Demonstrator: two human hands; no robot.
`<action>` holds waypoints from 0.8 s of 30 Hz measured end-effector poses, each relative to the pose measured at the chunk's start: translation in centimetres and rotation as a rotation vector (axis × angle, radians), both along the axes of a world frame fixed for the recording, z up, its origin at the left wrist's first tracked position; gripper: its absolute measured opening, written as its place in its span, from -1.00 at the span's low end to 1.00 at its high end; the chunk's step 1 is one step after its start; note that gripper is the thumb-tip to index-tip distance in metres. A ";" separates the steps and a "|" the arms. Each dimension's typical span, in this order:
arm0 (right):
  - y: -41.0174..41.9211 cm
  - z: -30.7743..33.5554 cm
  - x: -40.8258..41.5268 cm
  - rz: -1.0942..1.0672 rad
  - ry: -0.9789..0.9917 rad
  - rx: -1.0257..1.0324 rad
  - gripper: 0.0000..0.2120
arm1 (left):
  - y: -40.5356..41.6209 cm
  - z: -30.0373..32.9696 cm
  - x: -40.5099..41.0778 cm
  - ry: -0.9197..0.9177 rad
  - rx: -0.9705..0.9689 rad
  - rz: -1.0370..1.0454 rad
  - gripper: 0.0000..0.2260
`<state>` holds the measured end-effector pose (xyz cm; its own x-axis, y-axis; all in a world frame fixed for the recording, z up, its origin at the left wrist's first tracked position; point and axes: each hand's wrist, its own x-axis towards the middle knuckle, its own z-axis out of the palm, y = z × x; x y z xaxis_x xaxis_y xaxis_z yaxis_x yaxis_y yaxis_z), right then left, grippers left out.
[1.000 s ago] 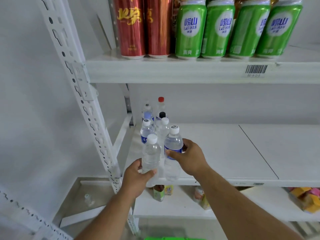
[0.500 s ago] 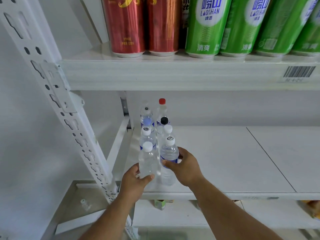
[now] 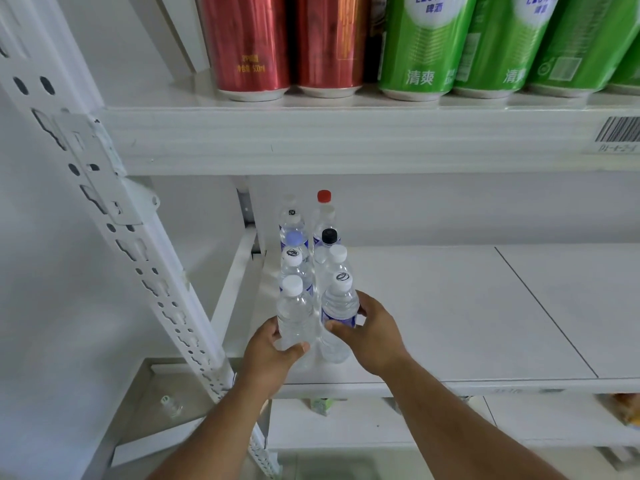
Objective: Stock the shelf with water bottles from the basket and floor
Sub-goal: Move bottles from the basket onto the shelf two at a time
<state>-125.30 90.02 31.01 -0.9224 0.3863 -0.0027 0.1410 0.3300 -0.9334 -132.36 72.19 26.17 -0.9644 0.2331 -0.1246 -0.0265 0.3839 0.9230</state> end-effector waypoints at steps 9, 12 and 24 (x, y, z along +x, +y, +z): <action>-0.1 -0.2 0.3 0.001 -0.047 0.000 -0.57 | -0.2 -0.1 0.5 -0.013 0.035 -0.019 -0.56; 0.0 -0.2 0.8 0.010 -0.070 0.008 -0.55 | -0.4 -0.4 0.7 -0.040 0.044 -0.025 -0.55; -1.5 0.2 4.4 -0.061 -0.241 0.072 -0.22 | -1.9 -0.5 3.4 -0.046 -0.095 -0.033 -0.26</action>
